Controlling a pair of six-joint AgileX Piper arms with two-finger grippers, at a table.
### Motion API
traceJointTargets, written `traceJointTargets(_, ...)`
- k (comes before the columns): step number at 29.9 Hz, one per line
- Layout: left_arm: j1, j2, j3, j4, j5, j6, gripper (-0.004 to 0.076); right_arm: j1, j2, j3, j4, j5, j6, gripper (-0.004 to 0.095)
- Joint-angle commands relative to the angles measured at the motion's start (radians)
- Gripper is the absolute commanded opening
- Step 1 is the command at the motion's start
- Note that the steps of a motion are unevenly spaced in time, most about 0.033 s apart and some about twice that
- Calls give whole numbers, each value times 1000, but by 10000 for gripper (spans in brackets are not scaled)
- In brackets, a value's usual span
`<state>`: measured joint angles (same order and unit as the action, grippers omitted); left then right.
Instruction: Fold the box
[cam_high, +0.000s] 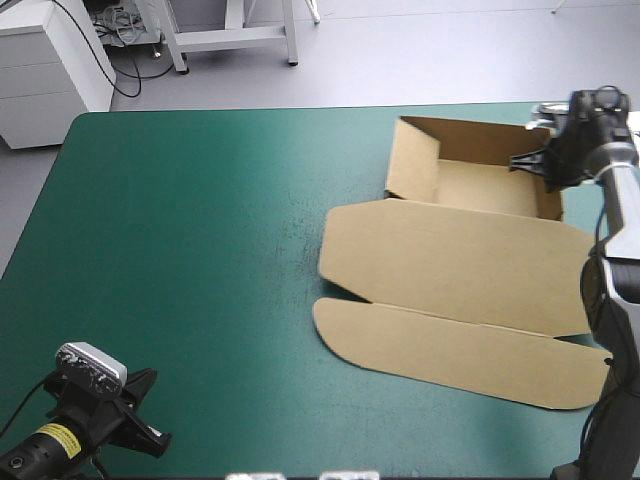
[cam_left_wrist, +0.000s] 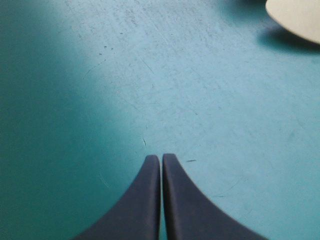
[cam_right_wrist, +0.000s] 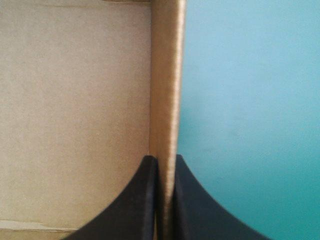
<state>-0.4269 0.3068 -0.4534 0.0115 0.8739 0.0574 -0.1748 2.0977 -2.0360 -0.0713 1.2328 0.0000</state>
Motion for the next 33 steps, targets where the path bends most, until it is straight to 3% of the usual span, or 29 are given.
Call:
traceJointTargets(1,-5,7,-9,25,-80,-39,-8,-146,-77,-32,-43,20,-19,-18)
traceJointTargets(7,-5,7,-2,36,-96,-96,-8,-312,-77,-32,-42,20,-17,-18)
traceJointTargets(14,-5,7,-2,36,-96,-97,-8,-330,-75,-32,-68,20,-35,0)
traceJointTargets(17,-5,7,-2,36,-96,-97,-8,-330,-81,-32,-63,20,-50,110)
traceJointTargets(24,-5,7,-2,36,-96,-97,-8,-330,-123,-32,-67,20,-61,561)
traceJointTargets(33,-5,7,-2,36,-96,-97,-8,-329,-255,-32,-13,20,-35,588)
